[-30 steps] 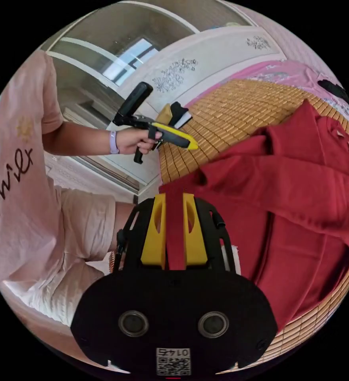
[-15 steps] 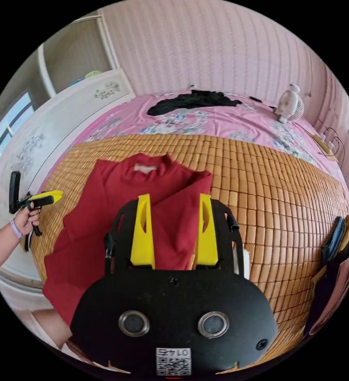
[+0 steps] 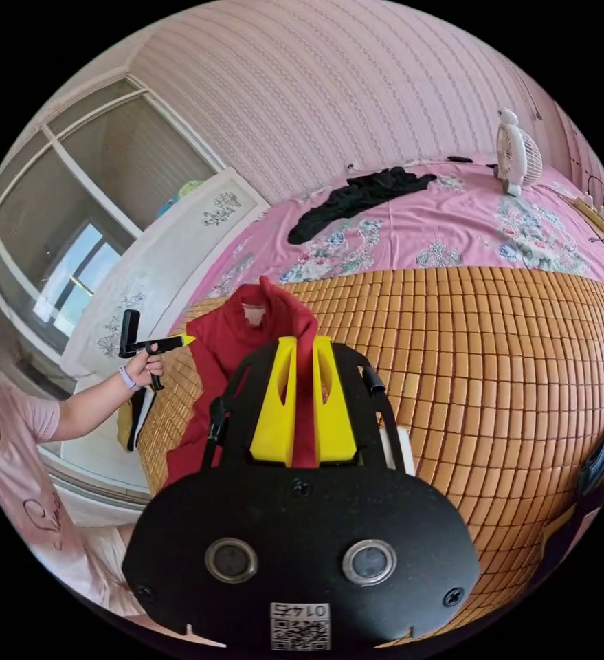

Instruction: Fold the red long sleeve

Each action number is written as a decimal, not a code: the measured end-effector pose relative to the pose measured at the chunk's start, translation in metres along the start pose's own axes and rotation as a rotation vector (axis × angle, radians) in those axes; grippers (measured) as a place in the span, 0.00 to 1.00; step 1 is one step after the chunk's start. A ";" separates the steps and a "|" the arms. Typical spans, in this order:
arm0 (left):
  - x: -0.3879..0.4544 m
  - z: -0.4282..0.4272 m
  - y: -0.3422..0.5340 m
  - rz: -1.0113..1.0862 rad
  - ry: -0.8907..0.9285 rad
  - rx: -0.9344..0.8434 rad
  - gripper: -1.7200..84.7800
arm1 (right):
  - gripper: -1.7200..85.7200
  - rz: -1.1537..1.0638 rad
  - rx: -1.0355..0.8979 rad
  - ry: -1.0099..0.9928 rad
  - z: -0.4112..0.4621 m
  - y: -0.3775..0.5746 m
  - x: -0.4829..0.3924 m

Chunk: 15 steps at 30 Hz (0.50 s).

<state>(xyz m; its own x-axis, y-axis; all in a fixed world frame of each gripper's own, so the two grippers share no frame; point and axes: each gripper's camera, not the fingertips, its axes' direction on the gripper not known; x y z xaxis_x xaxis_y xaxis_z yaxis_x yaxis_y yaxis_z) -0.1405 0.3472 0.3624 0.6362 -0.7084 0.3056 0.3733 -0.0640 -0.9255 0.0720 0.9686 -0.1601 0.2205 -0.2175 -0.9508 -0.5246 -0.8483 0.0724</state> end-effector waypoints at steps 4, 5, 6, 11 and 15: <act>0.055 -0.069 0.090 0.169 0.159 0.012 0.07 | 0.07 -0.047 -0.075 -0.160 -0.071 0.084 -0.040; 0.070 -0.081 0.129 0.167 0.185 -0.055 0.07 | 0.07 -0.038 -0.102 -0.172 -0.079 0.101 -0.046; 0.076 -0.084 0.151 0.153 0.188 -0.098 0.06 | 0.09 -0.010 -0.167 -0.155 -0.090 0.138 -0.054; 0.091 -0.086 0.318 -0.197 0.050 -0.461 0.05 | 0.13 0.330 -0.435 0.172 -0.085 0.270 -0.045; 0.109 -0.082 0.343 -0.239 -0.028 -0.404 0.06 | 0.18 0.342 -0.377 0.332 -0.066 0.292 -0.053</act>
<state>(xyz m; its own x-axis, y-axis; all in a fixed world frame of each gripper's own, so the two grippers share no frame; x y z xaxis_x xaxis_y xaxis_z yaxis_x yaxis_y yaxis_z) 0.0018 0.1902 0.0598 0.5847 -0.6214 0.5216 0.2222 -0.4957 -0.8396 -0.0388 0.7007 -0.0692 0.3673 -0.5956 -0.7144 -0.2974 -0.8030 0.5166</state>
